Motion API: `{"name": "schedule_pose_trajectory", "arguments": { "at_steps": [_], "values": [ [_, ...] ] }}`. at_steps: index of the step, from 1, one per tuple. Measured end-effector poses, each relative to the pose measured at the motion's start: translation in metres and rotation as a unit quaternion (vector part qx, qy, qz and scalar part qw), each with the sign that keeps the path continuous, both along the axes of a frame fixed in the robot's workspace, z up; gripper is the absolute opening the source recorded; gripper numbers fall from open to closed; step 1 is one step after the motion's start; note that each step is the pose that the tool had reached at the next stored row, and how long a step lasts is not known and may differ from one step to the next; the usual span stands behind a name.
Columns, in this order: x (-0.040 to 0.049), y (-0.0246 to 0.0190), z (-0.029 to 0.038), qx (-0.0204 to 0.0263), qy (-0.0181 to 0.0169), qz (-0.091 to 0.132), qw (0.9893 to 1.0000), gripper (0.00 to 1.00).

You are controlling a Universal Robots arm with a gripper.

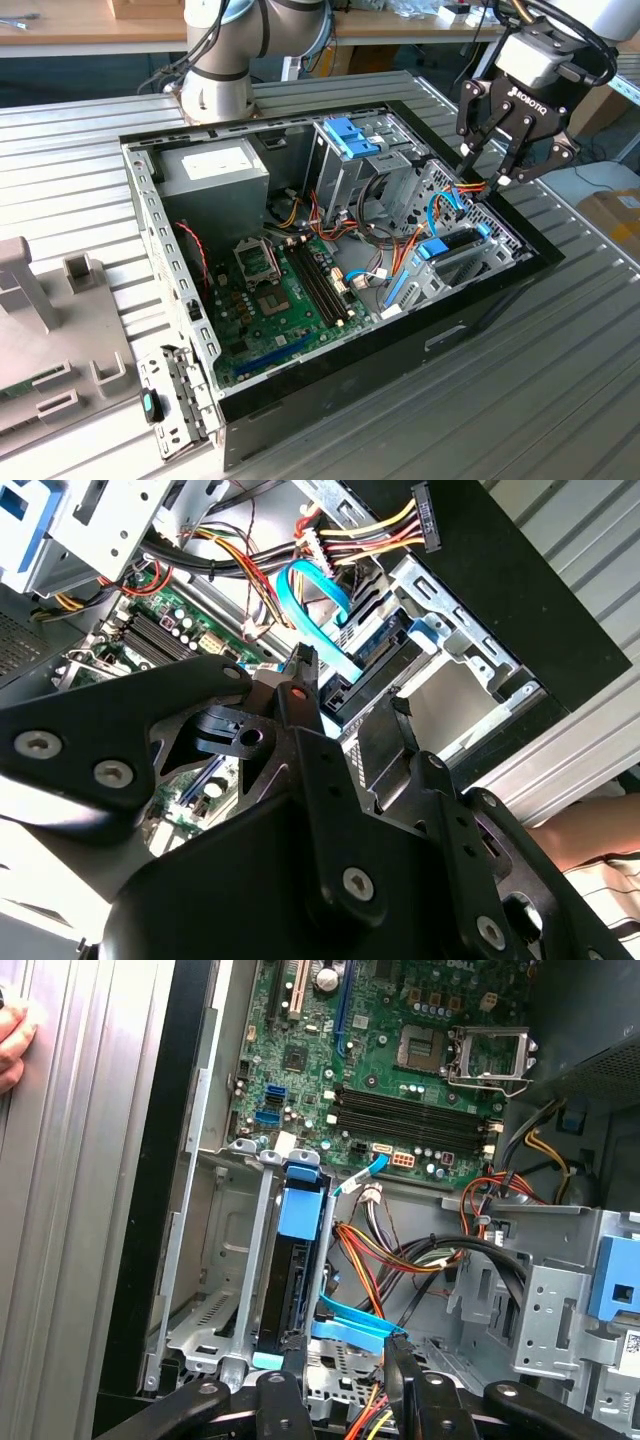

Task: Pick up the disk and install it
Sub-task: 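Insert the first disk wire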

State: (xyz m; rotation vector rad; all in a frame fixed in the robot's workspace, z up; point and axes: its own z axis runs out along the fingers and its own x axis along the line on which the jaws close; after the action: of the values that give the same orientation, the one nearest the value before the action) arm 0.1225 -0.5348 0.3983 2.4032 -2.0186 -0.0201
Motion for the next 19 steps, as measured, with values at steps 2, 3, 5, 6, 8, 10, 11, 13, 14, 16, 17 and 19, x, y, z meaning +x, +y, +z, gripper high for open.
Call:
{"name": "schedule_pose_trajectory", "arguments": {
  "at_steps": [2,3,5,6,8,10,11,13,14,16,17,19],
  "values": [
    [0.0000,0.0000,0.0000,0.0000,0.0000,0.000,1.0000,0.44],
    [0.0000,0.0001,0.0000,0.0000,0.0000,0.000,1.0000,0.44],
    [0.0000,0.0001,0.0000,0.0000,0.0000,0.000,1.0000,0.44],
    [0.0006,0.0003,0.0000,0.0000,0.0000,0.001,1.0000,0.44],
    [0.0016,0.0006,0.0000,0.0000,0.0000,0.002,1.0000,0.44],
    [0.0031,0.0010,0.0000,0.0000,0.0000,0.005,1.0000,0.44],
    [0.0035,0.0011,0.0000,0.0000,0.0000,0.005,1.0000,0.44],
    [0.0054,0.0016,0.0000,0.0000,0.0000,0.009,1.0000,0.44],
    [0.0063,0.0017,0.0000,0.0000,0.0000,0.010,0.9999,0.44],
    [0.0091,0.0022,0.0000,0.0000,0.0000,0.017,0.9999,0.44],
    [0.0120,0.0024,-0.0001,0.0000,0.0000,0.026,0.9997,0.44],
    [0.0140,0.0025,-0.0004,0.0000,0.0000,0.037,0.9993,0.44]
  ]
}}
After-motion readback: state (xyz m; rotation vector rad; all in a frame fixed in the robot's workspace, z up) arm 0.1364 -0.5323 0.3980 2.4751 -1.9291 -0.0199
